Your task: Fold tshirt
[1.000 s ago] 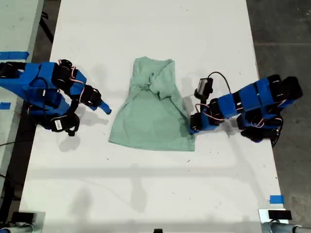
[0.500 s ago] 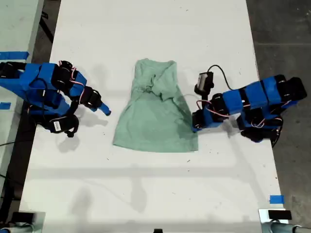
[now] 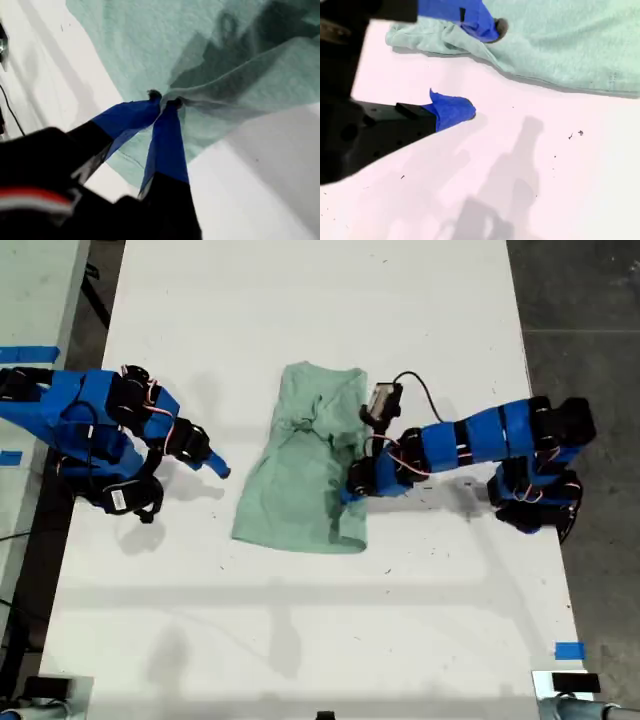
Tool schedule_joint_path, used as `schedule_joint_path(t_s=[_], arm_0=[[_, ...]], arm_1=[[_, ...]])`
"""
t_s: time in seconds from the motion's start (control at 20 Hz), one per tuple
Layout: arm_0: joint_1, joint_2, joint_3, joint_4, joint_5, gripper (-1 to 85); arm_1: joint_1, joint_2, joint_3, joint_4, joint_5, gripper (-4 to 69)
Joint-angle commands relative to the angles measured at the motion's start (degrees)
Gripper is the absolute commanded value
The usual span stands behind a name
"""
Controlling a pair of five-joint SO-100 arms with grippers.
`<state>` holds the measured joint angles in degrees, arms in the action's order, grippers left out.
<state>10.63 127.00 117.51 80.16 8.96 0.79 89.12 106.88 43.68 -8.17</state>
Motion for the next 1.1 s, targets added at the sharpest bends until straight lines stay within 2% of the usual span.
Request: schedule_joint_path(t_s=[0.0, 0.05, 0.1, 0.2, 0.35, 0.5, 0.6, 0.7, 0.9, 1.05], arm_0=[[-0.4, 1.1, -0.6, -0.8, 0.4, 18.1], [-0.4, 1.1, -0.6, -0.8, 0.4, 18.3], [-0.4, 1.1, -0.6, -0.8, 0.4, 18.5], [-0.4, 1.0, -0.6, -1.1, 0.4, 18.6], [-0.4, 0.5, -0.8, -1.1, 0.4, 19.0], [-0.6, 0.0, -1.2, -1.1, 0.4, 19.6], [-0.5, -1.8, -3.2, -0.8, -0.1, 20.3], [0.5, -5.1, -6.6, -0.8, -0.4, 20.8], [1.4, -13.9, -13.1, -0.3, -0.4, 21.5], [1.6, -18.8, -11.9, -5.5, -0.4, 22.6]], arm_1=[[1.0, -9.2, -6.9, -7.4, 0.2, 1.9], [0.8, -12.6, -9.1, -6.9, -0.1, 11.2], [0.4, -14.6, -11.0, -5.4, -0.3, 23.5], [0.1, -15.3, -13.9, 0.5, -0.4, 27.7], [-1.2, -11.2, -23.0, 16.7, -1.8, 35.4], [-2.5, -5.8, -36.7, 34.3, -4.6, 35.8], [-2.9, -0.6, -37.9, 40.8, -5.1, 35.5], [-3.0, 3.9, -33.5, 43.7, -3.9, 35.9], [-2.8, 8.7, -25.2, 42.6, -2.2, 36.0], [-2.9, 9.6, -23.2, 41.5, -1.8, 36.0]])
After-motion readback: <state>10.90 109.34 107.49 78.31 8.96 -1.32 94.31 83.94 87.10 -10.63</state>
